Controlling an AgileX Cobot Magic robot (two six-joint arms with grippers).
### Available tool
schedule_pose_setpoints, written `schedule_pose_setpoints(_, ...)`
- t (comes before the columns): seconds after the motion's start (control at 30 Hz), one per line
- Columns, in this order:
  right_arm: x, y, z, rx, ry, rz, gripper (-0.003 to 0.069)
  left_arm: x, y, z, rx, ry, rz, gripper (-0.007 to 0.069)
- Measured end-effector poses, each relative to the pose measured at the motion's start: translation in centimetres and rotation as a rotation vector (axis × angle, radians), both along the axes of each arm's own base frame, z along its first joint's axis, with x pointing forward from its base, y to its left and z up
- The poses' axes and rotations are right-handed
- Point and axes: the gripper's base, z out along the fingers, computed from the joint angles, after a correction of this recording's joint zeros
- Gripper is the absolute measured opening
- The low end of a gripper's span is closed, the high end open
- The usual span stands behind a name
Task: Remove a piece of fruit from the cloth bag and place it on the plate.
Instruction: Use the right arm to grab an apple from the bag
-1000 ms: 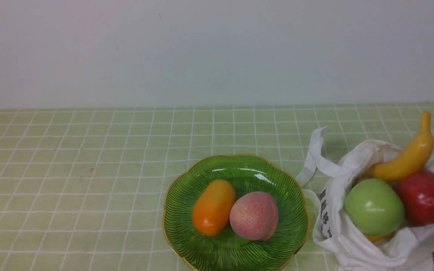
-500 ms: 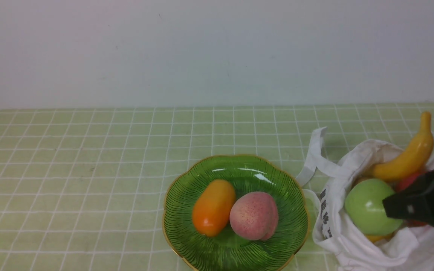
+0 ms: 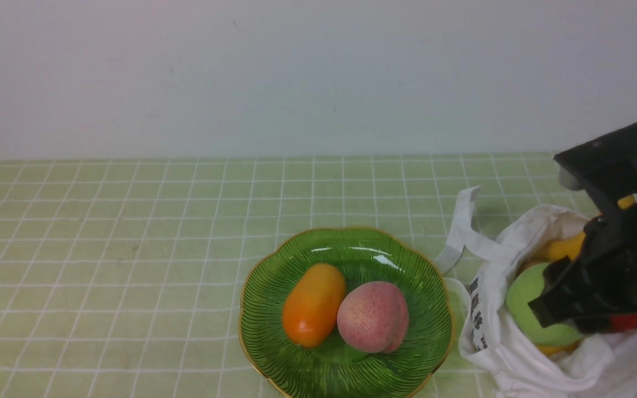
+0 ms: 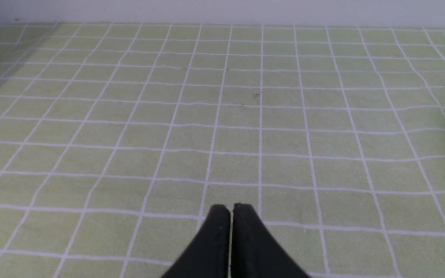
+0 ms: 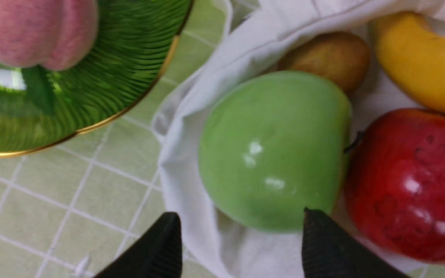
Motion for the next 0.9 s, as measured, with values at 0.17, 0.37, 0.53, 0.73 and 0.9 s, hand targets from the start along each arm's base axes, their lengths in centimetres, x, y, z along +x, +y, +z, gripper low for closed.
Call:
schedule_pose_setpoints(0.17,1.0,0.5,-1.4,-0.053,0.016,-0.028,0.0502,0.0,0.0,0.0,0.0,0.0,0.0,-0.0008)
schedule_pose_setpoints(0.37,2.1,0.8,-2.8,-0.087,0.03,-0.07,0.0591,0.0,0.0,0.0,0.0,0.0,0.0,-0.0008)
schedule_pose_setpoints(0.53,2.8,1.0,-3.8,-0.12,0.036,-0.08,0.0604,0.0,0.0,0.0,0.0,0.0,0.0,-0.0008)
schedule_pose_setpoints(0.73,3.1,1.1,-4.2,-0.124,0.041,-0.077,0.06,0.0,0.0,0.0,0.0,0.0,0.0,-0.0008)
schedule_pose_setpoints(0.9,3.1,1.1,-4.2,-0.124,0.041,-0.077,0.0558,0.0,0.0,0.0,0.0,0.0,0.0,-0.0008)
